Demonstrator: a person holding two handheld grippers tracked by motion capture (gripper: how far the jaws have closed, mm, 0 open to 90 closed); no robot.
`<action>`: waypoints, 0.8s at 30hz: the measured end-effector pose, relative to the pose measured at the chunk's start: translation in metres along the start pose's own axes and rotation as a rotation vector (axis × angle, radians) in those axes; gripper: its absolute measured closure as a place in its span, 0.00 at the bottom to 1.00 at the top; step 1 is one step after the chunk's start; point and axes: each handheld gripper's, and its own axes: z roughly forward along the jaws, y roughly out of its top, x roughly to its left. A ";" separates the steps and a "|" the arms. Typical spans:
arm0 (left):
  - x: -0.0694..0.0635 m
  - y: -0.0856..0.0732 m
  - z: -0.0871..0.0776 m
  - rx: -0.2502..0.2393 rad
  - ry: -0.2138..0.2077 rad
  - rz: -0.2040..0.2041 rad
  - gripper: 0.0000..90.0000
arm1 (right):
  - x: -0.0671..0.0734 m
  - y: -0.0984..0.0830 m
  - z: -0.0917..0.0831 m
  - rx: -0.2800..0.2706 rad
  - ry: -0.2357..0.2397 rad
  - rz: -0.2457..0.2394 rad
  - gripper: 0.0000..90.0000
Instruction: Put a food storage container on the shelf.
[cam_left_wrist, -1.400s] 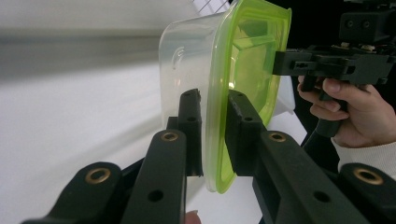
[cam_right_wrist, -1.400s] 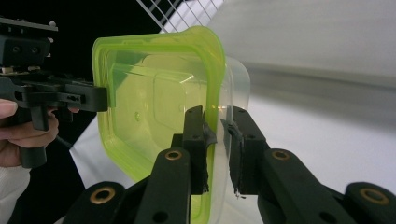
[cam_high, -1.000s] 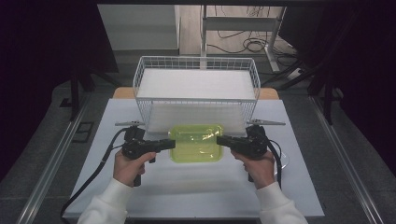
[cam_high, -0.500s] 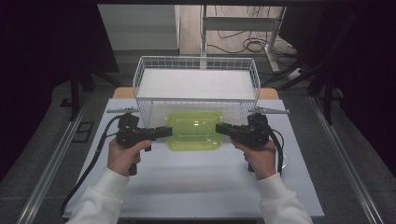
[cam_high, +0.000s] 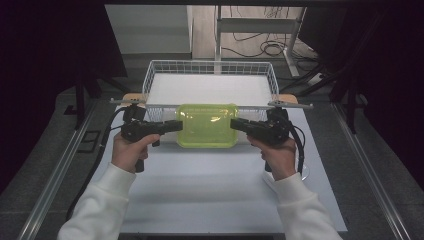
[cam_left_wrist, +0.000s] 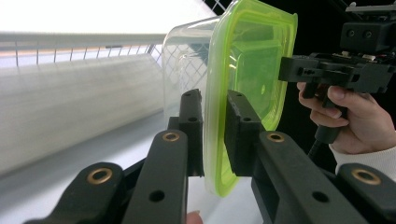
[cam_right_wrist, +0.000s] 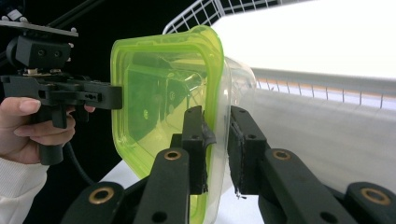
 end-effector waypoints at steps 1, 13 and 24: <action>-0.001 0.002 0.000 -0.003 0.001 0.003 0.87 | 0.000 0.002 -0.001 -0.003 -0.003 -0.007 0.86; -0.006 0.025 -0.005 -0.030 0.021 0.021 0.87 | 0.002 0.027 0.000 -0.024 0.012 -0.012 0.85; 0.014 0.044 0.017 -0.009 0.012 -0.019 0.88 | -0.016 0.045 0.007 -0.012 -0.012 0.003 0.85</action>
